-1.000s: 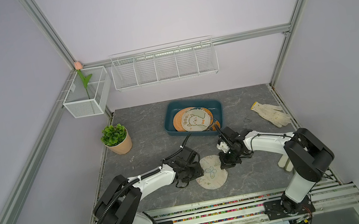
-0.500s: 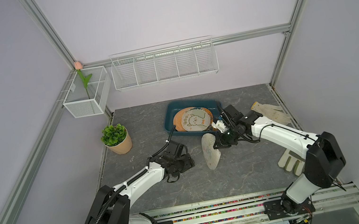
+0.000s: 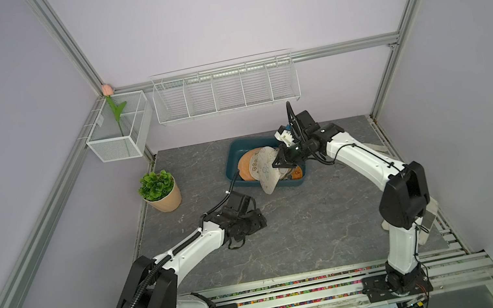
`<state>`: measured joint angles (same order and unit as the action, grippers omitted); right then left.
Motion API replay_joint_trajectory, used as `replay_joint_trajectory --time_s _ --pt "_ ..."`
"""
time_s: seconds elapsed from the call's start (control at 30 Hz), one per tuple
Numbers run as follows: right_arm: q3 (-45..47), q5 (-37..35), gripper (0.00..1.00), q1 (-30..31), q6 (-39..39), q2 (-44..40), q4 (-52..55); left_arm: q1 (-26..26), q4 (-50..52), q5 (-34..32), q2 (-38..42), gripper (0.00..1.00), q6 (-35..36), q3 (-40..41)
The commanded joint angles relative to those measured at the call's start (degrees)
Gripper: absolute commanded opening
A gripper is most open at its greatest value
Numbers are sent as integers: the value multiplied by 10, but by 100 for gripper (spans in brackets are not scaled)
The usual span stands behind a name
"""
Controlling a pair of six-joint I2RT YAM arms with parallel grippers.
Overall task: Put the coasters into the storage box
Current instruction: Place the coaster in the storage box.
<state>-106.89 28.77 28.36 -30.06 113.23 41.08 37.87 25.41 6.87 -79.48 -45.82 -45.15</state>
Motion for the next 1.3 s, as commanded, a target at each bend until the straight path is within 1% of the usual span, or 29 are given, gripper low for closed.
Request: replay_joint_trajectory --time_s 0.0,0.17,0.37,0.47,0.53,0.6,0.8,0.87,0.9,0.97,1.0,1.03,1.1,1.13,1.27 --pt "-72 33 7 -3 -31 52 -52 -3 1 -9 22 84 2 -4" --pt "-188 41 7 -4 -63 149 -90 -5 7 -17 40 85 -4 11" --pt "-269 39 7 -16 -105 242 -130 -9 11 -26 51 86 -9 23" --pt "-258 47 7 -27 -127 259 -159 -11 13 -26 50 86 -7 22" --pt "-254 46 7 -34 -125 267 -148 -12 12 -26 49 86 -6 22" --pt "-232 39 7 -42 -119 266 -138 -13 12 -26 47 86 -5 21" --pt "-133 14 7 -63 -80 226 -116 -16 10 -24 39 87 -5 16" --pt "-114 3 9 -68 -60 215 -96 -16 9 -23 35 87 -4 15" --pt "-108 -1 11 -70 -54 211 -87 -15 9 -23 33 87 -4 13" --pt "-99 -8 19 -76 -41 203 -68 -17 8 -24 30 87 -3 10" --pt "-95 -15 28 -77 -35 199 -60 -17 8 -25 28 87 -2 9" --pt "-91 -23 39 -78 -27 194 -51 -17 7 -25 26 88 -2 8" --pt "-86 -39 55 -80 -10 185 -33 -18 4 -27 22 88 -1 5" --pt "-86 -45 61 -80 -2 180 -22 -18 3 -29 20 88 0 4" --pt "-69 -54 75 -82 23 161 2 -21 6 -41 16 89 8 -5"
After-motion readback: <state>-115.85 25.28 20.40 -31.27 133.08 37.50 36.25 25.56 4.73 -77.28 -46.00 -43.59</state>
